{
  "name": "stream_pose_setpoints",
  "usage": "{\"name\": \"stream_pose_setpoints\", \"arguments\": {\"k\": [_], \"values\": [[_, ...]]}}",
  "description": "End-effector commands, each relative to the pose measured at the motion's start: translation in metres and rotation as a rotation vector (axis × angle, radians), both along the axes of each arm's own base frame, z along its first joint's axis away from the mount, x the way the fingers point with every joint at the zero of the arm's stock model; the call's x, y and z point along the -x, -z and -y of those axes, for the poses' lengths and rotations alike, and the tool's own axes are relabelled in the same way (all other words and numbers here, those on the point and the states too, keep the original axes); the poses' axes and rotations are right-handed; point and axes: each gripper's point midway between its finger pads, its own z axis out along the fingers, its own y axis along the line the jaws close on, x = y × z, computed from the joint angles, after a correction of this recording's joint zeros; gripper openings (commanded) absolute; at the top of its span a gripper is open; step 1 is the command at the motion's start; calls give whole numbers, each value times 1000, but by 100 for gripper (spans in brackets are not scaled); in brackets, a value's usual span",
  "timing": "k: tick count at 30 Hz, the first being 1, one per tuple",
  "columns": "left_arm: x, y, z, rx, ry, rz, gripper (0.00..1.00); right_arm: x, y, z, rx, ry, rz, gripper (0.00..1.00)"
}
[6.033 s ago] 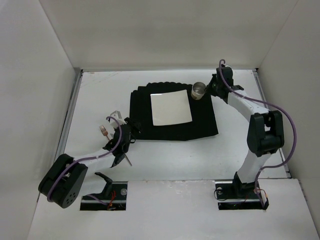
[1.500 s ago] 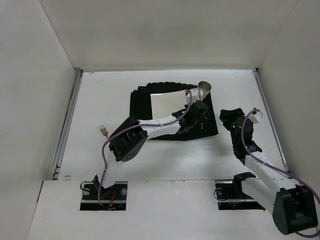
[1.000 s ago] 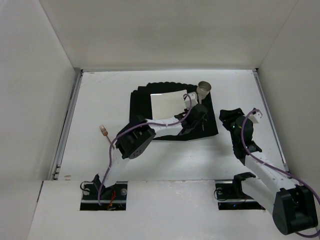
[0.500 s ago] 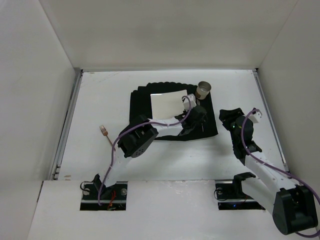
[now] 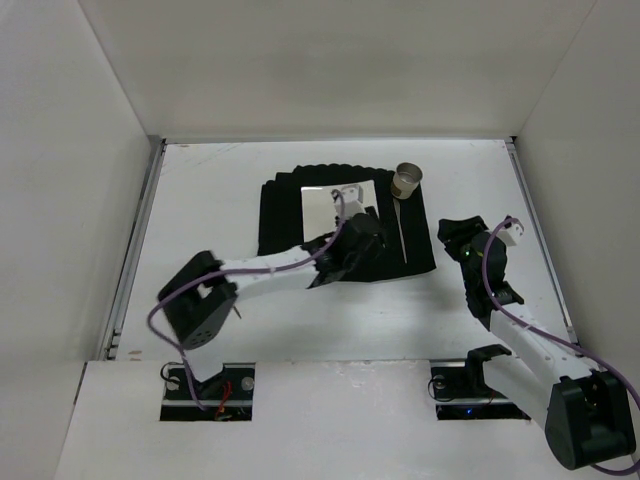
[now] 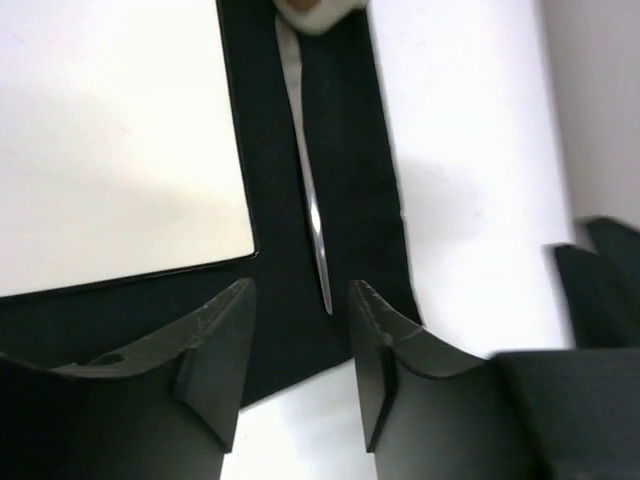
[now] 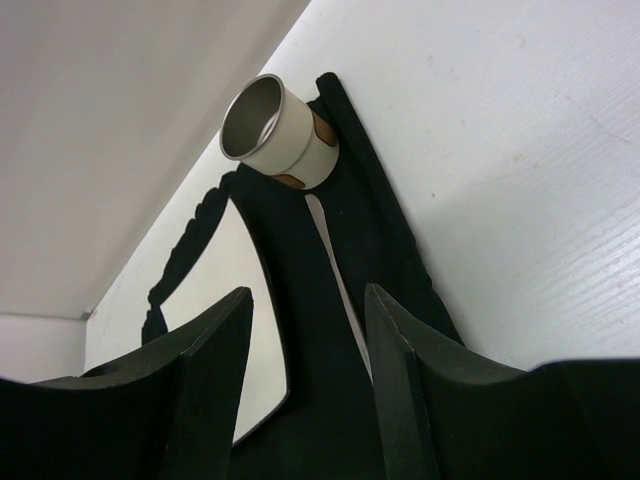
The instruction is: Set the dinner table for one person
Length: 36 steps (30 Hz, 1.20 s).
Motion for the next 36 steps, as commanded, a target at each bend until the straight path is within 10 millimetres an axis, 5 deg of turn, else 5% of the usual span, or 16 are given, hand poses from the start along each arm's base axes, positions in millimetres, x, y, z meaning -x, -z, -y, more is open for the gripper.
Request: {"name": "stream_pose_setpoints", "arguments": {"k": [1, 6, 10, 14, 22, 36], "values": [[-1, -46, -63, -14, -86, 80, 42, -6, -16, -1, -17, -2, 64, 55], [25, -35, -199, -175, -292, 20, 43, -9, -18, -9, -14, -31, 67, 55], [55, -5, -307, -304, -503, -90, 44, -12, -13, -12, -10, -44, 54, 55], [87, 39, -370, -338, -645, -244, 41, -14, -11, -16, -9, -58, 45, 54], [101, 92, -397, -323, -720, -395, 36, -18, -8, -25, -3, -91, 36, 55], [87, 119, -402, -395, -711, -425, 24, -22, -5, -42, 6, -155, 26, 54]]}}
